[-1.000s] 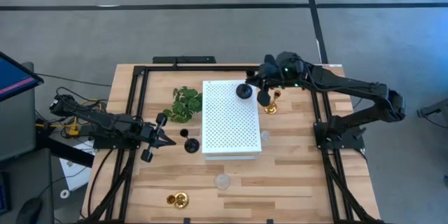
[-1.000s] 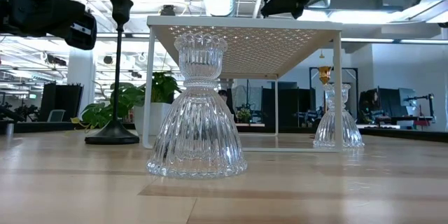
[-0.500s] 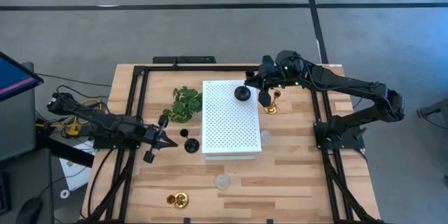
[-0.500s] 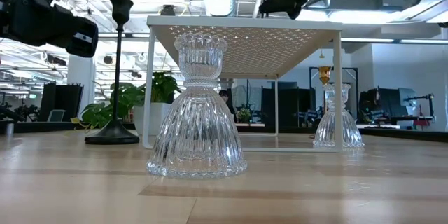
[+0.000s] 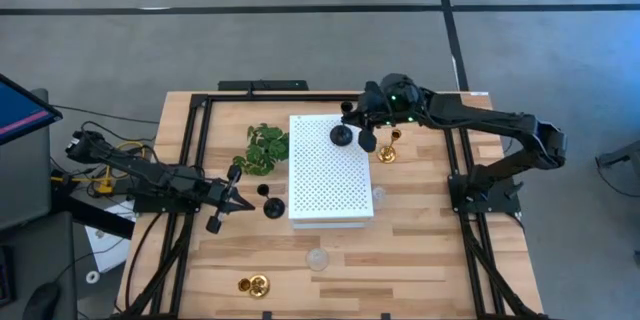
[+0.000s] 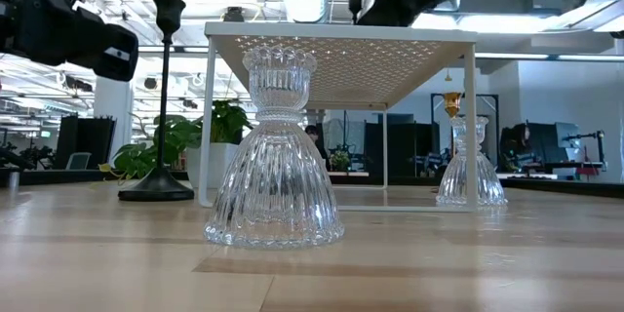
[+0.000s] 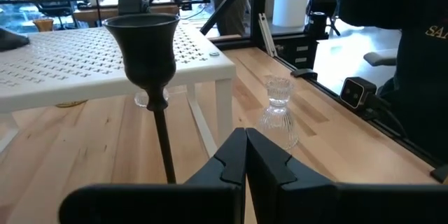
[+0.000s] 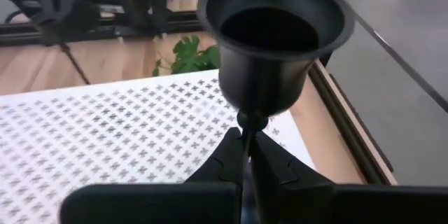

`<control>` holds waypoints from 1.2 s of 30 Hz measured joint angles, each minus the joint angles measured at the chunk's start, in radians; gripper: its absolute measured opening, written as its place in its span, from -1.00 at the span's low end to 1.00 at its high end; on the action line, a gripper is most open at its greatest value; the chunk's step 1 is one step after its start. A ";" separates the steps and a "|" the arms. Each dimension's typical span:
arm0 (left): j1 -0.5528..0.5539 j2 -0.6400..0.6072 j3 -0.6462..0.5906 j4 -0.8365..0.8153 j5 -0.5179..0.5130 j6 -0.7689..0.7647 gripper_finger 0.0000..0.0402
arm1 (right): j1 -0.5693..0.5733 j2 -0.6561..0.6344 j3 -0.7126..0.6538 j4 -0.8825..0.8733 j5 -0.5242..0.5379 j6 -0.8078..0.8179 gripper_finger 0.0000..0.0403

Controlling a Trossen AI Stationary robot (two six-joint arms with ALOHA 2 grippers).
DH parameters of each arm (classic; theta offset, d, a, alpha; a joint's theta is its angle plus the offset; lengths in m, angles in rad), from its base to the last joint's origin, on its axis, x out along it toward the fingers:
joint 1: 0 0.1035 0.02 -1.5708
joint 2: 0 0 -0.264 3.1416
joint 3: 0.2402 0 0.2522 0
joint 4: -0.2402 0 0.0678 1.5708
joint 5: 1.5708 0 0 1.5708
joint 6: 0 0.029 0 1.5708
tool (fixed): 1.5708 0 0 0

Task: Pick & Place candle stick holders
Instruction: Put the top black candle holder on the shelf, then put the black candle holder on the shelf aligned with the other black candle holder

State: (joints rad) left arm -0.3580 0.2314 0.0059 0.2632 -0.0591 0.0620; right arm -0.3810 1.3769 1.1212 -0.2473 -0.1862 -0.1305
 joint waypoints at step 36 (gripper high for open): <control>0.000 0.000 0.000 0.007 0.000 0.000 -0.97 | -0.053 -0.058 -0.003 -0.048 0.016 -0.063 -0.23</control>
State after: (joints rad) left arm -0.3578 0.2314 0.0059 0.2707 -0.0589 0.0620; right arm -0.4336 1.3188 1.1179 -0.2953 -0.1702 -0.1936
